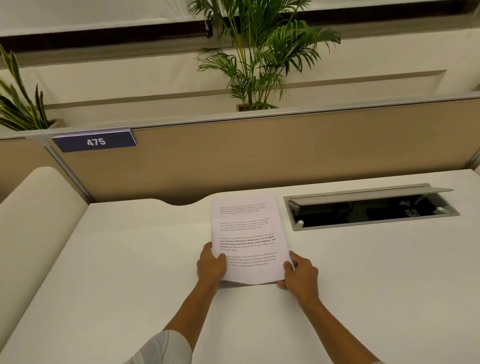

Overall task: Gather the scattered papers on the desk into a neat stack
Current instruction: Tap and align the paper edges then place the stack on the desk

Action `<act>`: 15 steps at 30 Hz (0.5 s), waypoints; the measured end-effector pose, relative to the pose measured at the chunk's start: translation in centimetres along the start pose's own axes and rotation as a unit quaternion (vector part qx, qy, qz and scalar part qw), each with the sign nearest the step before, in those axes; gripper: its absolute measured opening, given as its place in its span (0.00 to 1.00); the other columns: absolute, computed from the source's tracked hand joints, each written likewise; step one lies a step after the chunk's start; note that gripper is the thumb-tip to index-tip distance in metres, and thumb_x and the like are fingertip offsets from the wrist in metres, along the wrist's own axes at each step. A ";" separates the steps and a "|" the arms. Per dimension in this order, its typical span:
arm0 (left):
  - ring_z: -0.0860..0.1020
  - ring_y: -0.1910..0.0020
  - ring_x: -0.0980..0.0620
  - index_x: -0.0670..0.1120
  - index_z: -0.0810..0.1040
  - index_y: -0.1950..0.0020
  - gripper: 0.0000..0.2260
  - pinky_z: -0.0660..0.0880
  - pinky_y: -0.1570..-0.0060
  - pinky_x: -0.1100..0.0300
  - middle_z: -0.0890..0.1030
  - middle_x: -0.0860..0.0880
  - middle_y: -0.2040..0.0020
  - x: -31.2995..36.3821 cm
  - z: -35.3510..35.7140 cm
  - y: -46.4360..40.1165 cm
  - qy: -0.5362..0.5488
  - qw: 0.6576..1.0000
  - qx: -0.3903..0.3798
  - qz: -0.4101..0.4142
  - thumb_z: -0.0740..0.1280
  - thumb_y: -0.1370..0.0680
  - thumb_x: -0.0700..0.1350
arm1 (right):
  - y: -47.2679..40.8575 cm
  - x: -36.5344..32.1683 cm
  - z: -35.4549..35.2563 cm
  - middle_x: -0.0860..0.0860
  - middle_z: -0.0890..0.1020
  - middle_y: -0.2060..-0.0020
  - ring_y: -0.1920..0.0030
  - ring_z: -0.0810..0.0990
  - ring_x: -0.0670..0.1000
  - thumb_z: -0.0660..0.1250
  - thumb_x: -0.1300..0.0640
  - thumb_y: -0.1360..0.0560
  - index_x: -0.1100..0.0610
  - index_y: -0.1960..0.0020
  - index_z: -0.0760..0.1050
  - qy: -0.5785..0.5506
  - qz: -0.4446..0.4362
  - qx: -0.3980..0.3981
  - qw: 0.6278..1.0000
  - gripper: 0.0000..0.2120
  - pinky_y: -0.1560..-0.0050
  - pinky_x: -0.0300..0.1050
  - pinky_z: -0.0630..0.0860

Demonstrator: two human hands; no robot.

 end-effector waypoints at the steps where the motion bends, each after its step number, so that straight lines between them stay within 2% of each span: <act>1: 0.74 0.34 0.40 0.44 0.65 0.26 0.21 0.71 0.34 0.44 0.74 0.41 0.30 0.0 0.0 0.0 -0.003 1.000 0.000 0.001 0.63 0.20 0.42 | 0.0 0.0 0.0 0.60 0.77 0.35 0.60 0.84 0.61 0.64 0.64 0.20 0.63 0.28 0.69 0.001 0.000 0.004 1.000 0.21 0.65 0.44 0.83; 3: 0.74 0.34 0.40 0.44 0.66 0.27 0.21 0.71 0.34 0.45 0.74 0.41 0.30 0.0 0.0 -0.1 -0.007 1.000 -0.003 0.001 0.63 0.20 0.42 | 0.0 0.1 0.0 0.60 0.78 0.35 0.60 0.84 0.61 0.64 0.65 0.20 0.63 0.28 0.69 0.003 -0.001 0.011 1.000 0.21 0.63 0.47 0.84; 6: 0.73 0.33 0.40 0.44 0.66 0.26 0.22 0.71 0.34 0.45 0.74 0.42 0.30 -0.1 0.0 -0.2 -0.007 1.000 -0.010 0.002 0.64 0.20 0.42 | 0.0 0.2 -0.2 0.59 0.79 0.36 0.58 0.85 0.63 0.64 0.65 0.21 0.63 0.29 0.70 0.001 0.000 0.022 1.000 0.20 0.67 0.42 0.82; 8: 0.72 0.32 0.40 0.44 0.65 0.25 0.23 0.70 0.32 0.46 0.73 0.42 0.29 -0.2 -0.1 -0.4 0.001 1.000 -0.019 -0.002 0.64 0.20 0.41 | -0.1 0.2 -0.3 0.60 0.80 0.38 0.58 0.85 0.63 0.64 0.66 0.21 0.65 0.32 0.73 -0.007 0.001 0.031 1.000 0.17 0.67 0.45 0.84; 11: 0.70 0.30 0.40 0.44 0.62 0.23 0.27 0.68 0.30 0.45 0.70 0.41 0.27 -0.6 -0.4 -0.5 0.015 0.999 -0.028 -0.023 0.66 0.21 0.41 | 0.1 0.3 -0.7 0.61 0.81 0.43 0.62 0.84 0.61 0.65 0.65 0.21 0.66 0.34 0.74 -0.034 0.003 0.052 0.998 0.16 0.75 0.35 0.79; 13: 0.71 0.32 0.38 0.47 0.61 0.23 0.29 0.75 0.38 0.41 0.70 0.42 0.27 -1.1 -0.7 -0.3 0.033 0.998 -0.029 -0.053 0.67 0.22 0.40 | 0.4 0.4 -0.9 0.62 0.81 0.44 0.61 0.85 0.61 0.68 0.62 0.22 0.64 0.31 0.72 -0.053 -0.003 0.064 0.997 0.20 0.77 0.31 0.77; 15: 0.77 0.40 0.37 0.49 0.61 0.23 0.30 0.83 0.56 0.41 0.72 0.43 0.30 -1.6 -0.8 0.2 0.064 0.994 -0.029 -0.088 0.67 0.23 0.39 | 0.8 0.3 -0.9 0.60 0.81 0.48 0.61 0.85 0.61 0.71 0.60 0.24 0.63 0.32 0.72 -0.071 -0.011 0.068 0.995 0.22 0.76 0.31 0.77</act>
Point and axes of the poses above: each hand's wrist, its own y-axis away from the middle knuckle, its own z-axis out of the palm, x = y × z, the point moved 6 cm from there along -y, towards the middle knuckle
